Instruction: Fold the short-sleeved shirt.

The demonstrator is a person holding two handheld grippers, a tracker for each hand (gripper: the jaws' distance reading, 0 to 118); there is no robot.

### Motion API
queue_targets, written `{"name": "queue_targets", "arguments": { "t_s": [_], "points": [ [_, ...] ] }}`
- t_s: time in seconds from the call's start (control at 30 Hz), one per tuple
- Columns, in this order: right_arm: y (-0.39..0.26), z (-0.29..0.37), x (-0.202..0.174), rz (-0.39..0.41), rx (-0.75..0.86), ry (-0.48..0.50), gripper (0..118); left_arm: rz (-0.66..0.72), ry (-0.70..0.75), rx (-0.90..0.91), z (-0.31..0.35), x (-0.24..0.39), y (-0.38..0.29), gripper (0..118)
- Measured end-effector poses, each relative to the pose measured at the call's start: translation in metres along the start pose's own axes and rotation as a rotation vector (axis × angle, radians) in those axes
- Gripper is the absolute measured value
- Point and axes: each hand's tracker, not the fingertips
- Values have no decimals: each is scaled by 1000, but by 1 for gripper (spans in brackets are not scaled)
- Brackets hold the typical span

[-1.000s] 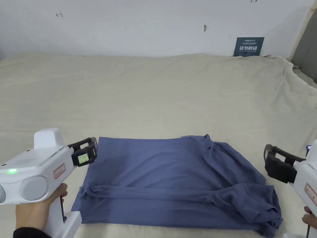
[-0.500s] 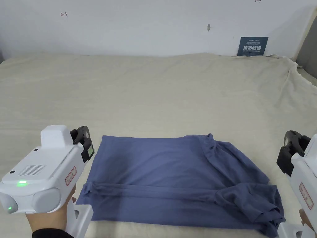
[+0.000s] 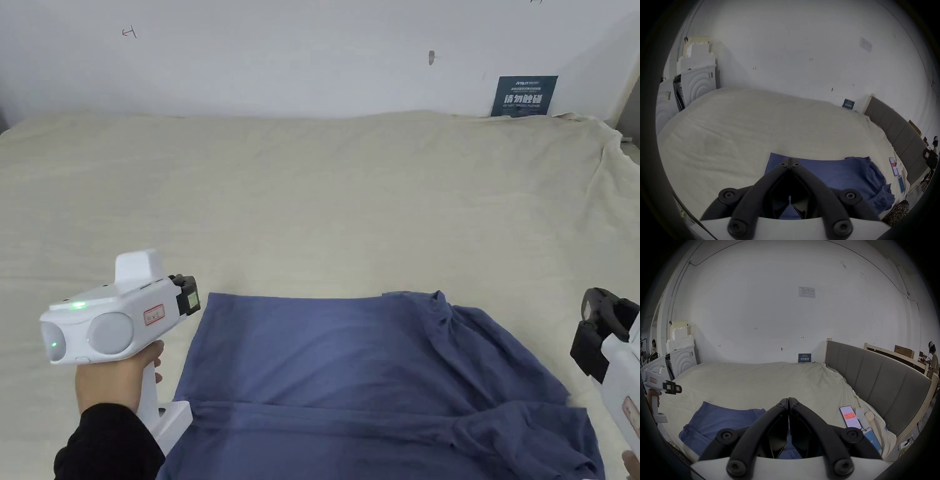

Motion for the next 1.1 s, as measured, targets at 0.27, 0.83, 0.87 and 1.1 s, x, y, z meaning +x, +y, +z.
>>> {"name": "queue_targets", "arguments": {
  "t_s": [0.27, 0.83, 0.87, 1.1],
  "points": [
    [-7, -52, -1, 10, -69, -17, 0, 50, 61, -217, -121, -19, 21, 59],
    [-33, -106, -1, -15, -180, -19, 0, -126, 90, -358, -213, -9, -6, 14],
    [-34, -108, 0, -24, -189, -15, 0, -144, 83, -356, -213, -6, -7, 7],
    [-36, -152, 13, -70, -302, 41, 0, -138, 4, -242, -165, 3, 2, 1]
  ]
}}
